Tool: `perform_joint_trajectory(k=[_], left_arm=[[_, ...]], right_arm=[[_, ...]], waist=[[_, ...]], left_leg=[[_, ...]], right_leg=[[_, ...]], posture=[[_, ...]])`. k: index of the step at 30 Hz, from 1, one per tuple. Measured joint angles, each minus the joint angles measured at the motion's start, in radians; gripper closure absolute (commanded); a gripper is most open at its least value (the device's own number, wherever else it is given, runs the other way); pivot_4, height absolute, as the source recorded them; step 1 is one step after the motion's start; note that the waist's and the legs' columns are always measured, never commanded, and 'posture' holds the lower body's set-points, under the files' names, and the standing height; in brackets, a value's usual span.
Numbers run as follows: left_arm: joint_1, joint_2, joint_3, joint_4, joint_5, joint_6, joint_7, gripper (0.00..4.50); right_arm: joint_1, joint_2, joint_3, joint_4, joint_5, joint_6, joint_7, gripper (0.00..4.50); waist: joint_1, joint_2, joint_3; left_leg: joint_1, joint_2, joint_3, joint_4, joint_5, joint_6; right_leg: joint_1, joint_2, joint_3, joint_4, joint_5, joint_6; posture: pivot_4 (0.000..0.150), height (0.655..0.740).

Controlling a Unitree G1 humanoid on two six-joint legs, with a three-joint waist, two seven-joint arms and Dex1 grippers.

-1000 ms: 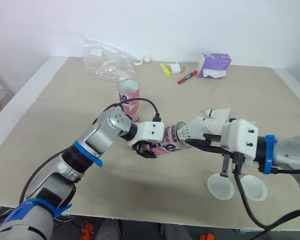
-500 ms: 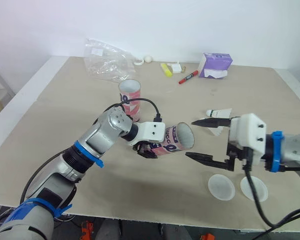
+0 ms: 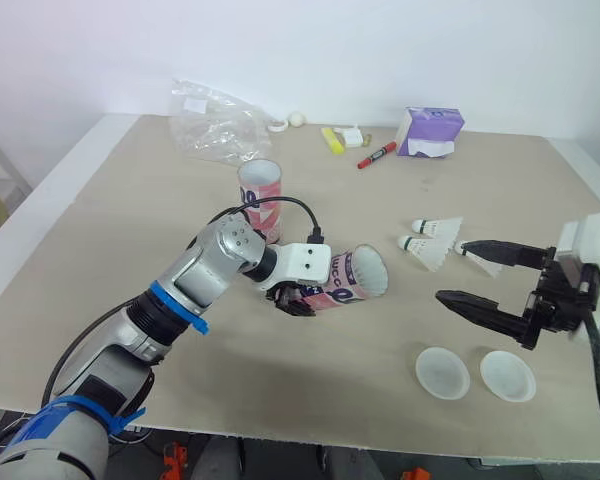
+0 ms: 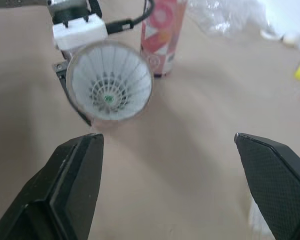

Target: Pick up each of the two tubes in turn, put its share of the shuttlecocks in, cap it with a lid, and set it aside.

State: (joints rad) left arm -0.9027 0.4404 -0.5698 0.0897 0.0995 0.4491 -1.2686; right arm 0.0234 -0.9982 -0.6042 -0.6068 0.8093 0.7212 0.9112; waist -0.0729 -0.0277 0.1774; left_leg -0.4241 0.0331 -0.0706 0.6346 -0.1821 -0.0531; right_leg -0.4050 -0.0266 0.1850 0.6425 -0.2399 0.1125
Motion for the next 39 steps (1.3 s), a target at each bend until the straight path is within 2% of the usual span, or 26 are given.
perform_joint_trajectory(k=[1, 3, 4, 7, 8, 14, 18, 20, 26, 39], left_arm=[[-0.002, 0.001, -0.001, 0.002, 0.002, -0.001, -0.001, 1.13], [-0.005, -0.005, -0.002, 0.007, 0.005, -0.005, 0.0, 1.13], [-0.004, -0.007, -0.002, 0.006, 0.005, -0.006, 0.0, 1.13], [-0.004, -0.011, -0.001, 0.004, 0.002, -0.007, -0.005, 1.13], [-0.005, -0.012, -0.002, 0.002, 0.001, -0.007, -0.005, 1.13], [-0.004, -0.018, -0.002, -0.002, 0.002, -0.006, -0.004, 1.13], [-0.004, -0.02, -0.002, -0.001, 0.006, -0.006, -0.002, 1.13], [-0.004, -0.022, -0.002, -0.001, 0.006, -0.006, -0.003, 1.13], [-0.003, -0.02, 0.001, 0.001, 0.008, -0.005, -0.001, 1.13], [0.004, 0.001, 0.016, 0.017, 0.027, 0.004, 0.0, 1.13]], right_arm=[[-0.048, -0.001, 0.039, -0.005, -0.001, -0.003, -0.019, 1.1], [-0.175, -0.03, 0.165, -0.033, -0.013, -0.009, -0.047, 2.3], [-0.195, -0.036, 0.186, -0.041, -0.015, -0.009, -0.048, 2.53], [-0.283, -0.043, 0.29, -0.056, -0.021, -0.006, -0.054, 4.09], [-0.314, -0.044, 0.333, -0.056, -0.031, -0.005, -0.052, 4.45], [-0.425, -0.045, 0.547, -0.027, -0.133, -0.025, -0.006, 4.45], [-0.515, -0.048, 0.741, 0.074, -0.327, -0.111, 0.061, 4.45], [-0.536, -0.046, 0.77, 0.095, -0.365, -0.136, 0.076, 4.45], [-0.711, 0.065, 0.943, 0.238, -0.524, -0.21, 0.16, 4.45], [-0.801, 0.205, 1.018, 0.348, -0.687, -0.232, 0.262, 4.45]], waist=[[-0.002, 0.001, 0.0], [-0.002, 0.002, 0.0], [-0.001, 0.001, 0.0], [0.001, 0.0, 0.001], [0.001, 0.001, 0.001], [0.007, 0.0, 0.001], [0.007, 0.001, 0.001], [0.007, 0.001, 0.0], [0.003, 0.001, 0.0], [-0.021, 0.0, 0.0]], left_leg=[[0.0, 0.0, 0.0, 0.0, 0.0, 0.0], [0.0, -0.001, 0.0, 0.0, 0.001, 0.0], [0.0, -0.001, 0.0, 0.0, 0.001, 0.001], [-0.002, -0.002, 0.0, -0.001, 0.001, 0.0], [-0.003, -0.002, 0.0, -0.001, 0.001, 0.0], [-0.004, -0.003, 0.0, -0.001, 0.001, 0.0], [-0.004, -0.003, 0.0, 0.0, 0.001, 0.0], [-0.004, -0.003, 0.0, 0.0, 0.001, 0.0], [-0.004, -0.003, 0.0, 0.0, 0.001, 0.001], [0.004, 0.0, 0.0, 0.0, 0.005, 0.006]], right_leg=[[0.0, 0.0, 0.0, 0.0, 0.0, 0.0], [0.0, -0.001, 0.0, 0.0, 0.0, 0.0], [-0.001, -0.001, 0.0, 0.0, 0.0, 0.0], [0.0, -0.002, 0.0, -0.001, -0.001, 0.0], [-0.001, -0.003, 0.0, -0.001, -0.001, 0.001], [-0.002, -0.003, 0.0, -0.001, -0.002, 0.002], [-0.002, -0.003, 0.0, -0.001, -0.002, 0.002], [-0.002, -0.003, 0.0, -0.001, -0.002, 0.002], [-0.001, -0.003, -0.001, 0.0, -0.001, 0.002], [0.0, 0.0, -0.001, 0.004, 0.003, -0.002]], posture=[[0.15, 0.74], [0.15, 0.74], [0.15, 0.74], [0.15, 0.74], [0.15, 0.74], [0.15, 0.74], [0.15, 0.74], [0.15, 0.74], [0.15, 0.74], [0.15, 0.74]])
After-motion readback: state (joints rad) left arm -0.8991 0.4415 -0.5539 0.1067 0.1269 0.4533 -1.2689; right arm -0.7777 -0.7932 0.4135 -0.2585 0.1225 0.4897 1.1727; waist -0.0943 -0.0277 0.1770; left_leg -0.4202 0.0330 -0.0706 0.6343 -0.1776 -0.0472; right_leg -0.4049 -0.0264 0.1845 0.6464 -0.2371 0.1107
